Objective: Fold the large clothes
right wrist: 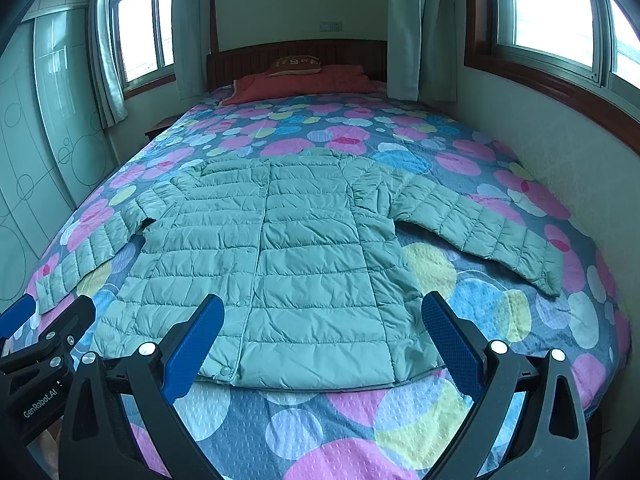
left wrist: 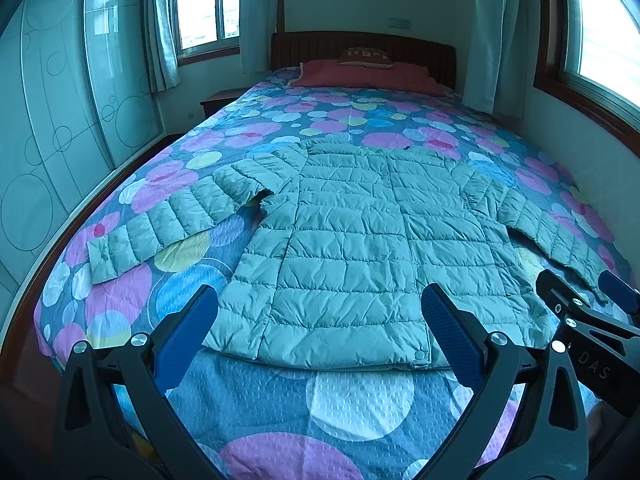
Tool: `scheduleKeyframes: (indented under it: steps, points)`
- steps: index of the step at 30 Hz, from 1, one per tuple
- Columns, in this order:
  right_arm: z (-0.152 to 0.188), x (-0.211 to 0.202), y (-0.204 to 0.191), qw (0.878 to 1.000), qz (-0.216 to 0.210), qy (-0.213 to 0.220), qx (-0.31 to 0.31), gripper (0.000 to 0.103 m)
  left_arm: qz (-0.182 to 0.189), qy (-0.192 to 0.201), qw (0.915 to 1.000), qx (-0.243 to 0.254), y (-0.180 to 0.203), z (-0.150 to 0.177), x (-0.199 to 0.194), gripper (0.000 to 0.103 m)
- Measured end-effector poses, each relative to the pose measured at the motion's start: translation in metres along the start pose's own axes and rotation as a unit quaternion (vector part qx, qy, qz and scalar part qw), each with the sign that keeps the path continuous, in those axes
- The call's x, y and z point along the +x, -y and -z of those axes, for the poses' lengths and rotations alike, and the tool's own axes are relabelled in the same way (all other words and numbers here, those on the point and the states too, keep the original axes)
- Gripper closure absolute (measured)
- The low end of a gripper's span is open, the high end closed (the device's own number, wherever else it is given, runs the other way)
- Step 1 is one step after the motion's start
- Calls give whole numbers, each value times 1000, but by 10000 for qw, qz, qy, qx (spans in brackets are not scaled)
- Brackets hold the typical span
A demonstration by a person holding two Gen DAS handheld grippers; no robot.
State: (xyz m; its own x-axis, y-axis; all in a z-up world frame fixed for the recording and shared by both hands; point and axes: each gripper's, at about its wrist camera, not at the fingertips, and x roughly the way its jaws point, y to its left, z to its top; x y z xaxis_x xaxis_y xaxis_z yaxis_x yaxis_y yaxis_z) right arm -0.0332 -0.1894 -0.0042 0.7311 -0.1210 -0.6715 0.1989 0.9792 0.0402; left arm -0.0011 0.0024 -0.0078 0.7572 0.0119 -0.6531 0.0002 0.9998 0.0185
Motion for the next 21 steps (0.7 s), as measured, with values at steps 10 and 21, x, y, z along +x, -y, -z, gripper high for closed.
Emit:
scheduleKeyframes:
  steps: [10,21]
  points:
    - [1,2,0,10000,-1,-17,-5,5,4,-26,10000,-3,1,0,1,2]
    - [2,3,-2,10000,0,-25,-16,5,4,-32,10000,0,1,0,1,2]
